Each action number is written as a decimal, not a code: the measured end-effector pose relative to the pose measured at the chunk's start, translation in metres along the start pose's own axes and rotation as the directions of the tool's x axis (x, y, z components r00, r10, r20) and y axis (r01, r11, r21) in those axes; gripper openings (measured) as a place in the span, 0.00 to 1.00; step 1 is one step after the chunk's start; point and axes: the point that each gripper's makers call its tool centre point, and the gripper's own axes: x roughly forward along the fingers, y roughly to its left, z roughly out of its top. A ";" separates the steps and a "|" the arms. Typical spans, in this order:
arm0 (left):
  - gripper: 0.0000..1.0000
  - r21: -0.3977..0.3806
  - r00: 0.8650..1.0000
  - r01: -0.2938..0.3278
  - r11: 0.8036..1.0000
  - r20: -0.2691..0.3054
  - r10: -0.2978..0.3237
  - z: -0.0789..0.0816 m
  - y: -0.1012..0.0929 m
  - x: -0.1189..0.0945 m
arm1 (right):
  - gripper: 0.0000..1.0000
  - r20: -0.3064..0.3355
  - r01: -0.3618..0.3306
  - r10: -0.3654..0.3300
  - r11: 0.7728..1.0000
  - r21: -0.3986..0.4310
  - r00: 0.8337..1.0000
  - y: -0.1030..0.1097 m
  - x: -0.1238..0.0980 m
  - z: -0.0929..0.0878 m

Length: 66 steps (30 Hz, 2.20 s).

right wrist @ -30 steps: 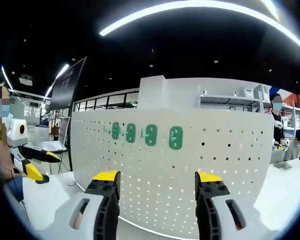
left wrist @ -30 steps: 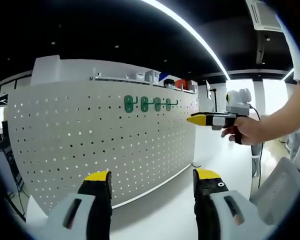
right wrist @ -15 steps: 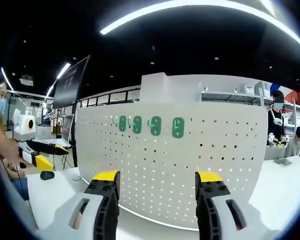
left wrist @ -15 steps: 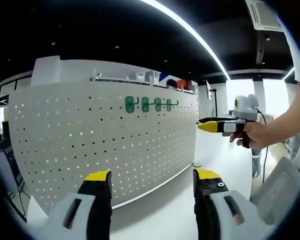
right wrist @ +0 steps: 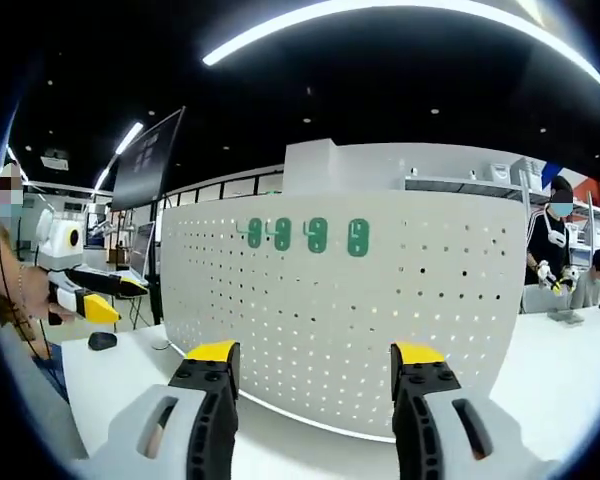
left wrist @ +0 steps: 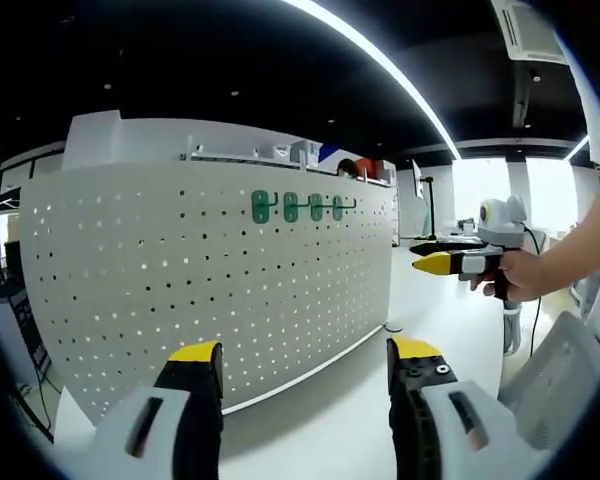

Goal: Insert the hook assembly into the mounting plate slot until the hook locks in place.

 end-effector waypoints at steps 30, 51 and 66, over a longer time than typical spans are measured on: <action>0.74 0.001 0.999 -0.021 1.000 -0.049 0.021 -0.027 0.006 -0.040 | 0.65 -0.051 -0.024 0.025 1.000 0.021 0.998 0.019 -0.040 -0.032; 0.82 -0.047 0.997 -0.069 0.997 -0.048 0.066 -0.041 0.015 -0.063 | 0.66 -0.086 -0.025 0.027 0.999 0.025 0.996 0.019 -0.064 -0.044; 0.82 -0.074 0.995 -0.084 0.994 -0.055 0.080 -0.052 0.012 -0.069 | 0.66 -0.099 -0.031 0.033 0.999 0.024 0.995 0.022 -0.072 -0.044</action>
